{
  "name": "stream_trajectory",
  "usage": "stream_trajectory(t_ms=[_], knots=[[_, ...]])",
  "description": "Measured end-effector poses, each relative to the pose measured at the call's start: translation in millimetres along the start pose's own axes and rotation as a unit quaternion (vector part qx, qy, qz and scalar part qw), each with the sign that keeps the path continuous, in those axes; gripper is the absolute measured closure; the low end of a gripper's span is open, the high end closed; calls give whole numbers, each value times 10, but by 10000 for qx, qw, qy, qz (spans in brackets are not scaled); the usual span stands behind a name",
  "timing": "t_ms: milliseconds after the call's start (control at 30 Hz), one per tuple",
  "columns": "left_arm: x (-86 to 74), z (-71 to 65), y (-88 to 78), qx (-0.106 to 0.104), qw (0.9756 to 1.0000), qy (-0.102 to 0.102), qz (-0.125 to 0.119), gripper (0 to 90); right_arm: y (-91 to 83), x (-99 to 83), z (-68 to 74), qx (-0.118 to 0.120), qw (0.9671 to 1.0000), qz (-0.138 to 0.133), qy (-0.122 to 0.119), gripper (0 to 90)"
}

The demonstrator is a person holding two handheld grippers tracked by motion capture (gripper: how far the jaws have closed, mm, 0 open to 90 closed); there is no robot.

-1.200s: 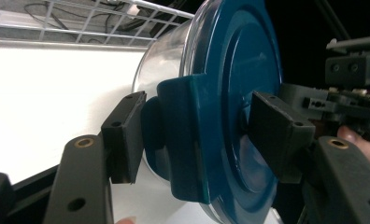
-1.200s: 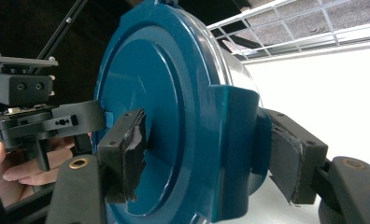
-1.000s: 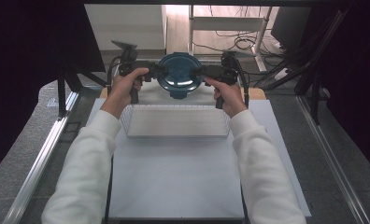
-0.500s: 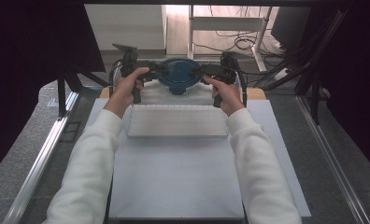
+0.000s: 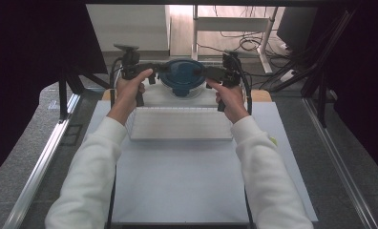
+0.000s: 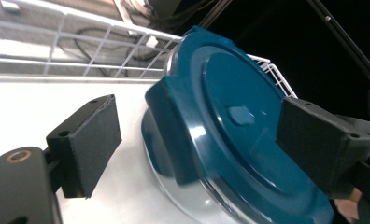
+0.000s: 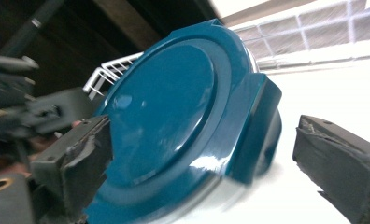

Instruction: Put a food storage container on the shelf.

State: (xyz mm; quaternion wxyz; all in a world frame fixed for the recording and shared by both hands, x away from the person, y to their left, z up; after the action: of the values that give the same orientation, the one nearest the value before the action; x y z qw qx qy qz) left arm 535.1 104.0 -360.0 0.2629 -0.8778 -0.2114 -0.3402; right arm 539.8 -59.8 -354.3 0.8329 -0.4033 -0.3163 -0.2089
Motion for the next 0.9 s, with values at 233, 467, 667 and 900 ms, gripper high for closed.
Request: stream_trajectory(t_ms=[233, 467, 667, 900], knots=[[-295, -224, -341, 208, 9965, 812, -71, 165, -322, -149, -10, -186, 9974, -288, -638, 49], [-766, -371, -565, 201, 9897, 1409, 153, 192, -630, -489, -29, -48, 9910, -293, -1306, 102], [-1175, -440, -730, 218, 9847, 1706, 282, 200, -900, -809, -104, -30, 9842, -373, -1728, 138], [-1621, -330, -876, 217, 9859, 1610, 396, 208, -1075, -1216, -336, -99, 9809, -280, -1924, 173]])
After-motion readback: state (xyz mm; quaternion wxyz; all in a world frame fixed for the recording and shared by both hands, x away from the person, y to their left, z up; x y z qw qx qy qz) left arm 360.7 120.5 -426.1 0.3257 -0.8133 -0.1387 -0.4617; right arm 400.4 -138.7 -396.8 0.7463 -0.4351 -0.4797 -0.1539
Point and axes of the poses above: each handheld gripper's, and its own axes: y roughly forward along the jaws, x roughly out of its top, z roughly to its left, the point moved 10 cm from there along y, roughly forward along the jaws, and after that the axes turned 7 degrees about -x, right-handed, at the moved point
